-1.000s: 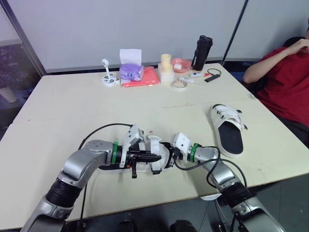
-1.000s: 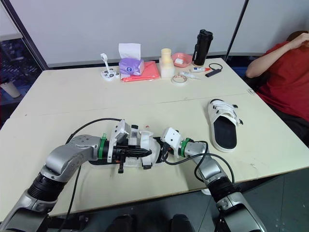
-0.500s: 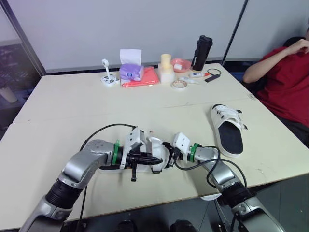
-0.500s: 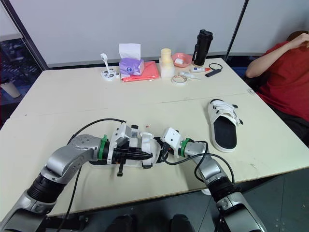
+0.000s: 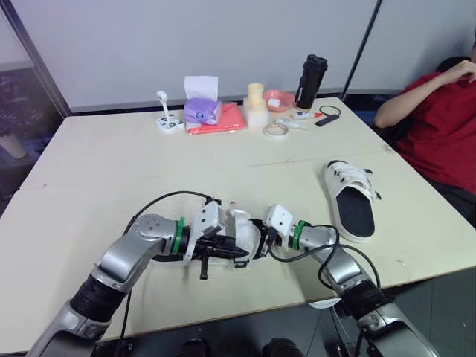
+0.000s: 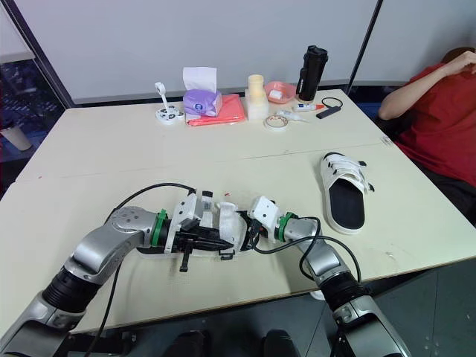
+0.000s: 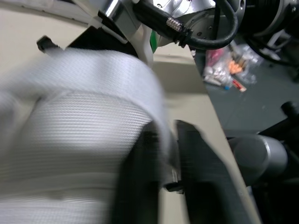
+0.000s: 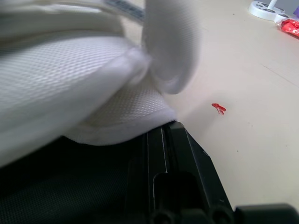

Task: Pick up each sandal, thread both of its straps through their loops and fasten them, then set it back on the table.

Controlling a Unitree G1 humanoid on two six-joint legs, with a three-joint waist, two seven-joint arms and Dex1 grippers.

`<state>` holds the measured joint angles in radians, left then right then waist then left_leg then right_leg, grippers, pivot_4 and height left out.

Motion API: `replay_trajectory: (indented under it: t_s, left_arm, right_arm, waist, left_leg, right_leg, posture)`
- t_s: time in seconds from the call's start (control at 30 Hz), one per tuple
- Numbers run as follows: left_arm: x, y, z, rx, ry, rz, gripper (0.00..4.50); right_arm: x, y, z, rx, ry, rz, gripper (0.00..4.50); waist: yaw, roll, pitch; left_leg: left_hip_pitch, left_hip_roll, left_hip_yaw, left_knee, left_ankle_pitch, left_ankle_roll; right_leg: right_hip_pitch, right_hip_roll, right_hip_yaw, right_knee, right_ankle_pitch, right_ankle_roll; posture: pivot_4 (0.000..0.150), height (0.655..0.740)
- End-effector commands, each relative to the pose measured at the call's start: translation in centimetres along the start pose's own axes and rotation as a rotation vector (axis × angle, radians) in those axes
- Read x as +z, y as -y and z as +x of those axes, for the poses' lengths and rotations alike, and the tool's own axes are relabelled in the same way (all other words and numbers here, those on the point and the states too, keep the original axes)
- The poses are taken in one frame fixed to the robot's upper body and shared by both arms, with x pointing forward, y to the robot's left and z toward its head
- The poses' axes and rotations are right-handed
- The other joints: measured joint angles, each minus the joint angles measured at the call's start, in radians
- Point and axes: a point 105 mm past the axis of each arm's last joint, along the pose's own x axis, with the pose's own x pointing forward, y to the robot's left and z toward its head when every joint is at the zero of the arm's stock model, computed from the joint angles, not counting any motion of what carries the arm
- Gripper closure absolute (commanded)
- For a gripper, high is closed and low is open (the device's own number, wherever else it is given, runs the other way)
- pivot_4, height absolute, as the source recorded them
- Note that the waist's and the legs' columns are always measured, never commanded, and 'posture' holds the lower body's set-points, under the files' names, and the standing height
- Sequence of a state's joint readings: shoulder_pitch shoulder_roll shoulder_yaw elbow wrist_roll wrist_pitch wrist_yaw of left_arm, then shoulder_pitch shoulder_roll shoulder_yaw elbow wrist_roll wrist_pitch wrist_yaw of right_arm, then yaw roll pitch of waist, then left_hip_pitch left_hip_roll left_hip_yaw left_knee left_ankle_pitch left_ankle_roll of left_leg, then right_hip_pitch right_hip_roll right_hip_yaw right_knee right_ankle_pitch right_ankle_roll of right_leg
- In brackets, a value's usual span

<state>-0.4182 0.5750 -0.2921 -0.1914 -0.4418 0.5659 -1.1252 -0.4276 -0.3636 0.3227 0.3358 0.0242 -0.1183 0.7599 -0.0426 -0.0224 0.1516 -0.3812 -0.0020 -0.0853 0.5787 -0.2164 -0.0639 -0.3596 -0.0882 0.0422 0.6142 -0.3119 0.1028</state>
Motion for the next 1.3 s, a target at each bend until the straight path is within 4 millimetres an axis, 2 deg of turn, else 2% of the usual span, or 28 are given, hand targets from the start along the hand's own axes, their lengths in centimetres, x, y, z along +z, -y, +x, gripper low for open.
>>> replay_trajectory:
  t_s: [0.03,0.07,0.3,0.37,0.47,0.57,0.63,0.93,1.07,1.3]
  left_arm:
    - [0.9,-0.6,-0.9,0.06,0.056,-0.029,1.63]
    - [1.1,-0.6,-1.3,0.072,0.067,-0.051,1.15]
    - [2.1,0.7,-4.2,0.114,0.099,-0.12,1.15]
    - [2.3,1.9,-4.7,0.081,0.092,-0.144,1.15]
    - [1.2,4.0,-4.9,0.02,0.011,-0.183,1.15]
    - [-0.5,4.3,-4.7,0.027,-0.061,-0.22,1.15]
    - [-0.8,4.4,-4.4,0.022,-0.058,-0.24,1.15]
    - [-2.5,2.2,-2.6,0.079,-0.077,-0.286,1.15]
    - [-2.5,2.3,-2.0,0.063,-0.074,-0.292,1.15]
    - [-1.3,2.7,-1.2,0.027,-0.007,-0.298,1.15]
  right_arm:
    - [-9.2,-3.5,-2.1,0.044,-0.345,0.163,4.5]
    - [-9.2,-3.5,-2.1,0.045,-0.345,0.165,4.5]
    - [-9.4,-3.9,-2.4,0.053,-0.35,0.174,4.5]
    - [-9.4,-3.9,-2.4,0.056,-0.351,0.176,4.5]
    - [-9.4,-3.9,-2.3,0.061,-0.352,0.176,4.5]
    - [-9.4,-3.8,-2.1,0.064,-0.351,0.173,4.5]
    - [-9.3,-3.7,-2.1,0.064,-0.351,0.172,4.5]
    - [-9.4,-3.5,-2.4,0.059,-0.355,0.166,4.5]
    - [-9.4,-3.5,-2.6,0.051,-0.356,0.168,4.5]
    - [-9.5,-3.6,-2.6,0.046,-0.357,0.173,4.5]
  waist:
    - [0.0,0.0,0.0]
    - [0.0,0.0,0.0]
    - [0.0,0.002,0.001]
    - [0.0,0.001,0.002]
    - [-0.001,0.001,0.001]
    - [0.001,0.001,0.001]
    - [0.0,0.001,0.001]
    - [0.0,0.001,0.001]
    - [0.001,0.001,0.0]
    - [0.001,0.0,0.0]
  left_leg:
    - [0.0,0.0,0.0,0.0,0.0,0.0]
    - [0.0,0.0,0.0,0.0,0.0,0.0]
    - [-0.001,0.0,0.0,0.0,0.0,0.0]
    - [-0.001,0.0,0.0,0.0,0.0,0.0]
    - [-0.003,0.0,0.0,0.0,0.0,0.0]
    - [-0.003,0.0,0.0,0.0,0.0,0.0]
    - [-0.004,0.0,0.0,0.0,0.0,0.0]
    - [-0.006,0.0,0.001,0.0,0.0,0.0]
    - [-0.006,0.0,0.001,0.0,0.0,0.0]
    - [-0.007,0.0,0.001,0.0,0.0,0.0]
  right_leg:
    - [0.0,0.0,0.0,0.0,0.0,0.0]
    - [0.0,0.0,0.0,0.0,0.0,0.0]
    - [-0.001,0.0,0.0,0.0,0.0,0.0]
    - [-0.001,0.0,0.0,0.0,0.0,0.0]
    - [-0.002,0.0,0.0,0.0,0.0,0.0]
    - [-0.003,0.0,0.0,-0.001,0.0,0.0]
    - [-0.004,-0.001,0.0,-0.001,0.0,0.0]
    - [-0.007,-0.001,0.0,-0.002,0.001,-0.001]
    - [-0.008,-0.002,0.0,-0.002,0.001,-0.002]
    - [-0.008,-0.002,0.0,-0.002,0.001,-0.002]
  posture:
    - [0.15,0.74]
    - [0.15,0.74]
    - [0.15,0.74]
    - [0.15,0.74]
    - [0.15,0.74]
    - [0.15,0.74]
    - [0.15,0.74]
    - [0.15,0.74]
    - [0.15,0.74]
    - [0.15,0.74]
